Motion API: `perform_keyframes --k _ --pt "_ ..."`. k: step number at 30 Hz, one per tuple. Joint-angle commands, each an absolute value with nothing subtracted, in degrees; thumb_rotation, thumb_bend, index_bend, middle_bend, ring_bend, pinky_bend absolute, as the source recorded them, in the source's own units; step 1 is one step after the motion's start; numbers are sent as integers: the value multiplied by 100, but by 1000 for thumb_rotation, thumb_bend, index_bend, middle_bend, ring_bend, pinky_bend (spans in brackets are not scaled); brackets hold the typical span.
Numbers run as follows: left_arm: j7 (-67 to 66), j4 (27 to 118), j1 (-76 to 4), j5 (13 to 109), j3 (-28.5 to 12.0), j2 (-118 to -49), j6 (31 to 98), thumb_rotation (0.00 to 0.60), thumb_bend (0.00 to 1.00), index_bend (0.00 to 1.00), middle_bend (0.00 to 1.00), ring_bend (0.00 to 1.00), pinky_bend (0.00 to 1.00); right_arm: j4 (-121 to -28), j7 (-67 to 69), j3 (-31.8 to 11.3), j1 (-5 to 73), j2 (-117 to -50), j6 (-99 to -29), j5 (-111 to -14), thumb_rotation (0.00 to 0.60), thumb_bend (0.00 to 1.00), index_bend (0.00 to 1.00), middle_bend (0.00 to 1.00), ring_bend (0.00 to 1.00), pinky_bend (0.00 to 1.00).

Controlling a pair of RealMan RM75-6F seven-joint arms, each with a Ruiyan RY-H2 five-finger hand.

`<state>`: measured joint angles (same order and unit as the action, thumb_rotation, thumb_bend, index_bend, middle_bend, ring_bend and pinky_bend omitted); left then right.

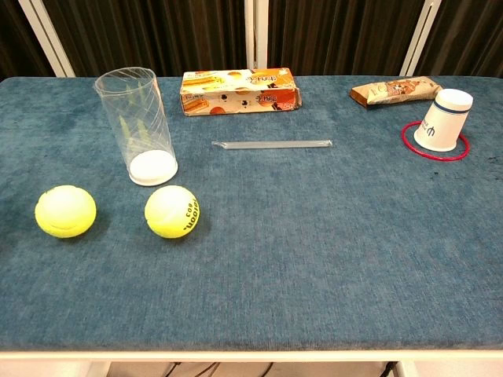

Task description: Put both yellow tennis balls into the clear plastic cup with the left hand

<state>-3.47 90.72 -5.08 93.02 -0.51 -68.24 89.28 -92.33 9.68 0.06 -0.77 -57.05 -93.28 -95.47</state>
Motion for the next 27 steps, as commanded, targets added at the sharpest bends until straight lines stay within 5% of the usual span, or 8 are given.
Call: perform_keyframes --k 1,13,27 --pt "-356 9066 -505 9289 -52 -6829 8925 600 122 130 98 44 163 -9218 981 8 -77 -5706 -9320 -9538 600 273 0 0 0 0" --pt "-339 9428 -688 9613 43 -6714 8732 600 111 129 98 44 163 -9238 1062 -41 -94 -5651 -9429 -9536 600 271 0 0 0 0" --pt "137 9288 -1519 9486 125 -7417 7256 600 91 100 65 38 154 -9103 1312 -74 -154 -5599 -9500 -9420 600 273 0 0 0 0"
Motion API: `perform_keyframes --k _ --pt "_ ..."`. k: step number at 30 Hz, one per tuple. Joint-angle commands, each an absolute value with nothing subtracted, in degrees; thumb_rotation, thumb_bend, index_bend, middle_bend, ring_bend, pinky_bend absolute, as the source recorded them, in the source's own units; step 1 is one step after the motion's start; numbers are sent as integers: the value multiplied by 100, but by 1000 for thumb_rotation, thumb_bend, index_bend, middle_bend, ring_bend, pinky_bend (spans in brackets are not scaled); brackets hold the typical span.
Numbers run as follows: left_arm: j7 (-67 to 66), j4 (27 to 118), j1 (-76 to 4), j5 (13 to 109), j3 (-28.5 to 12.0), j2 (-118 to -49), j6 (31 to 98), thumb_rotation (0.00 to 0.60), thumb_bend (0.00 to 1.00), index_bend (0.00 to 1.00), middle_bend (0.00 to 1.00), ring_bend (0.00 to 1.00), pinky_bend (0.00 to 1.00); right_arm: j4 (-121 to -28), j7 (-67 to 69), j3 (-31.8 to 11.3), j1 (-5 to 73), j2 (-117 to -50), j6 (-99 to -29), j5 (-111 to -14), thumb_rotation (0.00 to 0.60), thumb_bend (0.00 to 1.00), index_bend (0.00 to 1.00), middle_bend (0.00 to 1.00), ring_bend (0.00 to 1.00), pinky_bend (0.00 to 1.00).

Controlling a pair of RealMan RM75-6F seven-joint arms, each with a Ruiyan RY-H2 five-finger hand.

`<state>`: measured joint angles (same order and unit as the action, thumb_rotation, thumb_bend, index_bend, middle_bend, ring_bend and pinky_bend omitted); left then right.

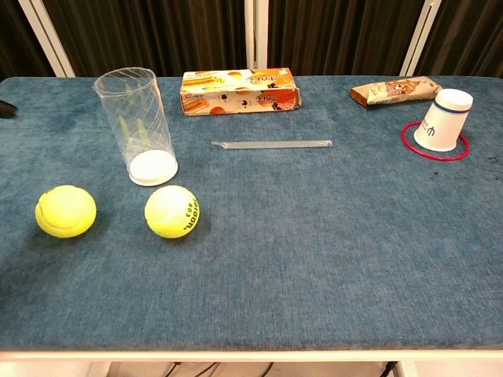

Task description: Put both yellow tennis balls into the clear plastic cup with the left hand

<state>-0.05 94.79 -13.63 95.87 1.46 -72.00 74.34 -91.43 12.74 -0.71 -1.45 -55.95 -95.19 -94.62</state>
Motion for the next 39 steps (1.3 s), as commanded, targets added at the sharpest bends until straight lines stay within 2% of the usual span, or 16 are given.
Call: perform_keyframes --k 1,9,17,25,31,36,39 --pt "157 9206 -1551 9453 120 -7483 7207 600 91 100 63 35 152 -9084 1334 -78 -158 -5595 -9497 -9400 600 273 0 0 0 0" --pt "376 8681 -1735 9195 125 -7867 6843 600 91 99 61 28 153 -9042 1421 -126 -157 -5566 -9482 -9312 600 273 0 0 0 0" --pt "671 8106 -1937 9133 124 -8248 6629 600 92 112 81 55 246 -9000 1412 -107 -136 -5592 -9390 -9301 600 273 0 0 0 0" --pt "952 7705 -2070 9164 104 -8594 6659 600 118 241 242 163 380 -8942 1466 -106 -145 -5609 -9342 -9242 600 273 0 0 0 0" --pt "893 7414 -2055 9113 18 -8846 6882 600 134 419 397 347 594 -8893 1527 -119 -158 -5604 -9332 -9190 600 273 0 0 0 0" --pt "772 7285 -2071 9149 -3 -8970 7026 600 159 517 493 460 688 -8884 1553 -117 -152 -5607 -9316 -9197 600 274 0 0 0 0" --pt "648 7394 -2073 9197 -57 -8888 7208 600 165 536 510 482 699 -8889 1561 -128 -157 -5600 -9332 -9194 600 274 0 0 0 0"
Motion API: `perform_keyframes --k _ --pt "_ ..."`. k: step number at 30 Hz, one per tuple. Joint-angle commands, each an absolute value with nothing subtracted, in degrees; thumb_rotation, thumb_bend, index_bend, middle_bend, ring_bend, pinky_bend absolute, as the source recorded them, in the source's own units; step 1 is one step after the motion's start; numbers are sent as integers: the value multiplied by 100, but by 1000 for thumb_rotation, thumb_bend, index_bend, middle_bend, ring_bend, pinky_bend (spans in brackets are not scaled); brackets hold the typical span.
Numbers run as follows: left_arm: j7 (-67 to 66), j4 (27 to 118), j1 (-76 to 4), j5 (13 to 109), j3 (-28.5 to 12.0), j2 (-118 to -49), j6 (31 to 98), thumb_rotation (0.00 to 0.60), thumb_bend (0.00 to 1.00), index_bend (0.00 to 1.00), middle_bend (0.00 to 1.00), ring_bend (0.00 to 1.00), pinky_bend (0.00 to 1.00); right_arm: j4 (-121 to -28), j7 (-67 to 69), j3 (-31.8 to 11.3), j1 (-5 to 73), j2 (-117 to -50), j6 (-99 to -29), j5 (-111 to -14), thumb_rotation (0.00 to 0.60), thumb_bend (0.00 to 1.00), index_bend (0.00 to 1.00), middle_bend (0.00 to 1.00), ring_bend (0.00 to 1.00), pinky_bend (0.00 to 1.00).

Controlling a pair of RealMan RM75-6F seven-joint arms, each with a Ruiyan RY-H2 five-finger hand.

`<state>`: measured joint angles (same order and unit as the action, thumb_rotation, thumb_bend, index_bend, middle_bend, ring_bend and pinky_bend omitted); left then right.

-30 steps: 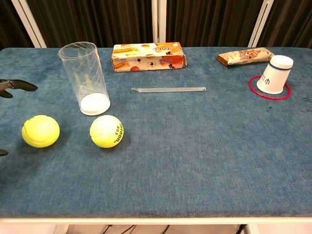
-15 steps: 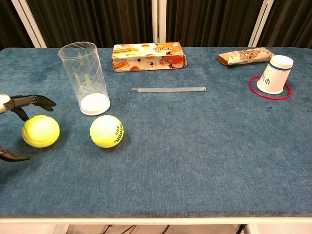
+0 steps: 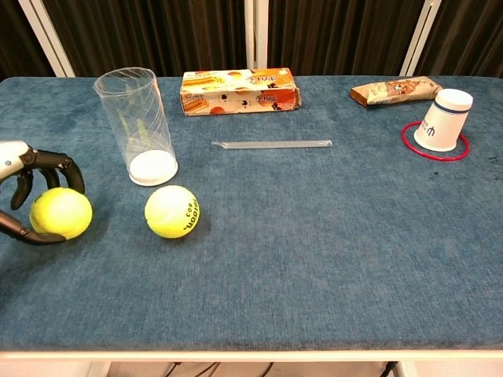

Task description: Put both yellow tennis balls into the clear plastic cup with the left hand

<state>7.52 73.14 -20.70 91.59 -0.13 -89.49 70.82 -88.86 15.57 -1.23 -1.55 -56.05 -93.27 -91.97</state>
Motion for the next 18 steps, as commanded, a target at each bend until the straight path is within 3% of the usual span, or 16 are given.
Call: perform_keyframes --k 1,11,18 --pt "580 7471 -2069 9208 -85 -8821 7280 600 167 539 513 485 700 -8893 1567 -133 -160 -5591 -9341 -9190 600 273 0 0 0 0" --pt "-380 9307 -2181 8881 -812 -7353 7675 600 192 541 510 486 699 -8903 1600 -168 -177 -5565 -9408 -9193 600 273 0 0 0 0" --pt "-808 10024 -2600 8679 -1323 -7009 7475 600 207 541 510 485 696 -8914 1556 -169 -162 -5576 -9393 -9218 600 273 0 0 0 0"
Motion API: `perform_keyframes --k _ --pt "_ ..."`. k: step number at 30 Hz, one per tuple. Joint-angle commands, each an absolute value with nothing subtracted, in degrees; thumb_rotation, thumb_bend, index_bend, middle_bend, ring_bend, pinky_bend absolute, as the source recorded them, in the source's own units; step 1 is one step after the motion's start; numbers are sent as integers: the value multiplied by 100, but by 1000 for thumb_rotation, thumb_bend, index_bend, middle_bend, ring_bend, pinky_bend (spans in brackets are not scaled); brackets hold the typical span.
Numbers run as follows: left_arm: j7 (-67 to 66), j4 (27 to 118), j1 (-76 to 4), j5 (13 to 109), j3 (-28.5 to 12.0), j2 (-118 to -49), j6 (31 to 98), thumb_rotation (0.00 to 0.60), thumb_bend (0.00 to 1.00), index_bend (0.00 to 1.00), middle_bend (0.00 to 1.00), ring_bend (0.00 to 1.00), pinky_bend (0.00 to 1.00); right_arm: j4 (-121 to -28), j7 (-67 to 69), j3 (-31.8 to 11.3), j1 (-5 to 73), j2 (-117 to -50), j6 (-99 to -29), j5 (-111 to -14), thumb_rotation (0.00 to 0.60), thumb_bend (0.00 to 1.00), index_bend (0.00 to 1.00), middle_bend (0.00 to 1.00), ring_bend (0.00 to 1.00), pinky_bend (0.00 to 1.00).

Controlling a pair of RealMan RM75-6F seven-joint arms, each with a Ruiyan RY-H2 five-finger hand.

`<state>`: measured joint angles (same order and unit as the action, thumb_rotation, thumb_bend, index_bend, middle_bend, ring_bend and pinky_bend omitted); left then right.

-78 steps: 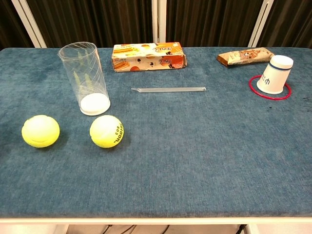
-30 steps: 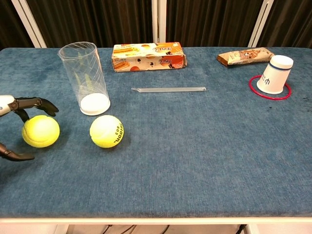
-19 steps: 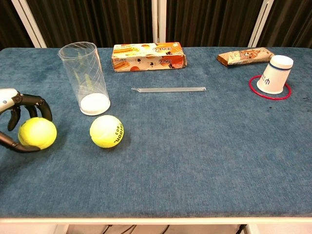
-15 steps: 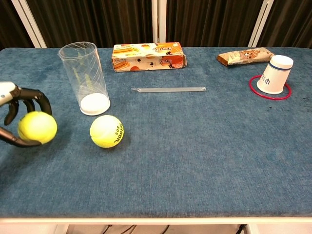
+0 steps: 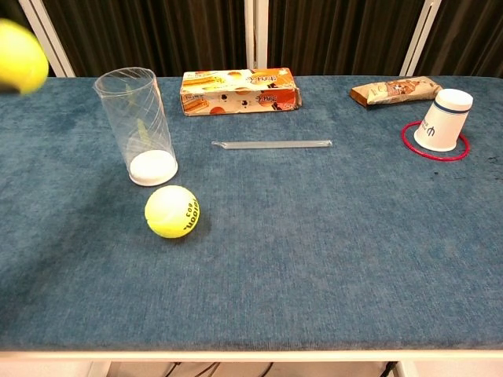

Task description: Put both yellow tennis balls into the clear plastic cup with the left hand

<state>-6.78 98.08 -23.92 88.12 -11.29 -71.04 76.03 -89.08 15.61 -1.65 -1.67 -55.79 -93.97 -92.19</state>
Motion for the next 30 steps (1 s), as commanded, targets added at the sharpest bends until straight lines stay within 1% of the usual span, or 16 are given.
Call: perform_keyframes --k 1,5,11,18,20,22,24,26,29,30 --pt "-848 10051 -2660 8647 -1356 -7019 7418 600 208 541 510 485 695 -8920 1547 -171 -157 -5575 -9388 -9222 600 273 0 0 0 0" --pt "-1025 10067 -2906 8467 -1443 -7118 7144 600 208 541 510 482 693 -8934 1528 -164 -147 -5583 -9359 -9224 600 273 0 0 0 0" --pt "-1252 9849 -3190 8118 -1546 -7342 6863 600 207 538 508 478 689 -8880 1597 -177 -156 -5581 -9350 -9170 600 273 0 0 0 0" --pt "-1187 9656 -3398 7939 -1543 -7573 6694 600 208 525 499 472 686 -8830 1663 -190 -154 -5583 -9331 -9134 600 273 0 0 0 0" --pt "-1189 9621 -3441 7857 -1525 -7617 6629 600 208 498 480 457 673 -8803 1691 -194 -148 -5601 -9334 -9144 600 273 0 0 0 0" --pt "-1159 9585 -3478 7784 -1515 -7641 6568 600 207 437 435 427 649 -8776 1713 -198 -146 -5620 -9326 -9131 600 271 0 0 0 0" --pt "-1121 9544 -3504 7756 -1512 -7658 6551 600 206 348 364 388 620 -8756 1725 -202 -144 -5630 -9314 -9115 600 271 0 0 0 0" --pt "-1074 9483 -3532 7750 -1505 -7683 6545 600 205 308 325 364 599 -8741 1735 -204 -143 -5636 -9302 -9100 600 272 0 0 0 0" --pt "-921 9421 -3574 7749 -1491 -7711 6503 600 195 228 234 260 494 -8721 1749 -208 -144 -5642 -9295 -9087 600 273 0 0 0 0" --pt "-858 9395 -3589 7772 -1481 -7716 6490 600 186 185 185 199 434 -8718 1754 -209 -143 -5644 -9292 -9083 600 273 0 0 0 0"
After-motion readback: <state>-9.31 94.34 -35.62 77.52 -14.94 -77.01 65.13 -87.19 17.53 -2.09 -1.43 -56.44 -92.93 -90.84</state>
